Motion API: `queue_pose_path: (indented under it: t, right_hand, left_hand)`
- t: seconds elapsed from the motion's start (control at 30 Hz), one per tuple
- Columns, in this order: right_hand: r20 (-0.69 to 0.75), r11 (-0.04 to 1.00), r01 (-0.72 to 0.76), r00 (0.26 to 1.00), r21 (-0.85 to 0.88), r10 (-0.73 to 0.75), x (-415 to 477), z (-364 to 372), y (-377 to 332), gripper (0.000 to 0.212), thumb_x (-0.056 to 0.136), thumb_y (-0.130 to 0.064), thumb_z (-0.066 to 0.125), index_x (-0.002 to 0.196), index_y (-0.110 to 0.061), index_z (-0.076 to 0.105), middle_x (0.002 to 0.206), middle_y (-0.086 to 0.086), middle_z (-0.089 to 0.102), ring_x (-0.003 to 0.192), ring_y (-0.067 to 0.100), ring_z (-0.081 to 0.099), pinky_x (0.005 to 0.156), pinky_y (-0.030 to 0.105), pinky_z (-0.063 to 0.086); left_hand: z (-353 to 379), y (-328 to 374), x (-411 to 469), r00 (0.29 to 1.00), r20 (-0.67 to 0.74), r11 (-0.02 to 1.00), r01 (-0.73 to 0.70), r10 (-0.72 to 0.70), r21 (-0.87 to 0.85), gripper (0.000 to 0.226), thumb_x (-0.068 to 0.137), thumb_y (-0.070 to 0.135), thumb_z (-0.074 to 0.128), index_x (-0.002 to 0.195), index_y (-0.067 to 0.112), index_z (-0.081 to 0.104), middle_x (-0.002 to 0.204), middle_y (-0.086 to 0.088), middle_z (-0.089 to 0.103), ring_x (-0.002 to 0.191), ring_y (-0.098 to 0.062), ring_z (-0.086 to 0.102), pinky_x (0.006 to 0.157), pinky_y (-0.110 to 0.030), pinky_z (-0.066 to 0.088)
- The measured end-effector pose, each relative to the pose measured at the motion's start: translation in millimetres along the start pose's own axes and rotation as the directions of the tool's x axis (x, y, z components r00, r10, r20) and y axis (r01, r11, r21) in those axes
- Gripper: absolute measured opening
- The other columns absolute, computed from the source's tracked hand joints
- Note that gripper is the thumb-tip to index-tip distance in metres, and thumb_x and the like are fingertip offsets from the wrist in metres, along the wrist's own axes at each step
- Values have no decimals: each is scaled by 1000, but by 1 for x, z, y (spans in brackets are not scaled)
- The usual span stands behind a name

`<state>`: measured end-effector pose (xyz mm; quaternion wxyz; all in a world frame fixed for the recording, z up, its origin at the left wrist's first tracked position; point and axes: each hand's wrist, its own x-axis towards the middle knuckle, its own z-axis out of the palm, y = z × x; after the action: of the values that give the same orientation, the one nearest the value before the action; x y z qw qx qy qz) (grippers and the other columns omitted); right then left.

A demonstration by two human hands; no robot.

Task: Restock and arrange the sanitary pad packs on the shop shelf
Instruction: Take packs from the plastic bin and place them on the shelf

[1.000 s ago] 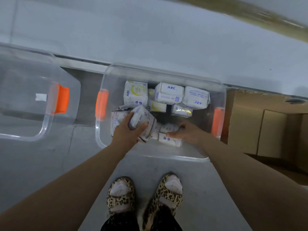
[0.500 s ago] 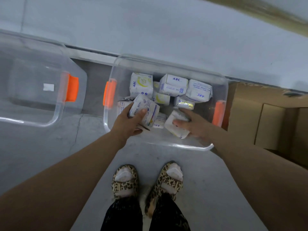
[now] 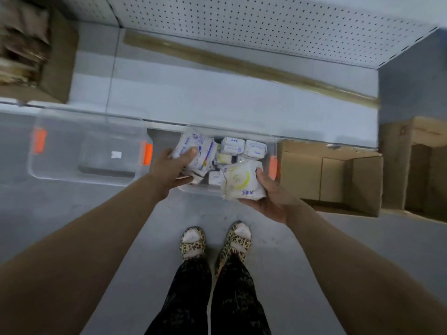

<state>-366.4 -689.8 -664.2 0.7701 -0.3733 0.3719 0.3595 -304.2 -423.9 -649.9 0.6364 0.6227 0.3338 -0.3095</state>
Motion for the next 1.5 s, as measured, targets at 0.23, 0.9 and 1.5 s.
queue_pose_path:
  t: [0.23, 0.9, 1.5]
  right_hand:
    - [-4, 956, 232, 972, 182, -235, -114, 51, -22, 75, 88, -43, 66, 153, -19, 39, 145, 12, 56, 127, 32, 60, 79, 41, 62]
    - [4, 647, 705, 675, 290, -738, -496, -2, -128, 58, 81, -27, 71, 134, -8, 59, 124, 11, 71, 112, 27, 70, 74, 32, 62]
    - [-9, 356, 857, 387, 374, -922, -608, -51, -276, 63, 77, -7, 74, 137, -2, 57, 129, 14, 68, 119, 25, 66, 82, 28, 61]
  left_hand:
    - [6, 71, -113, 989, 132, 997, -71, 68, 17, 52, 73, 34, 85, 119, 17, 67, 112, -7, 75, 102, -23, 72, 74, -35, 62]
    - [227, 179, -423, 702, 356, 786, -523, 617, -331, 48, 88, 3, 72, 129, 14, 51, 125, -12, 67, 107, -35, 70, 85, -38, 61]
    - [385, 291, -523, 617, 292, 668, -559, 731, -492, 51, 93, 0, 64, 133, 29, 50, 109, -2, 67, 83, -20, 69, 66, -38, 56]
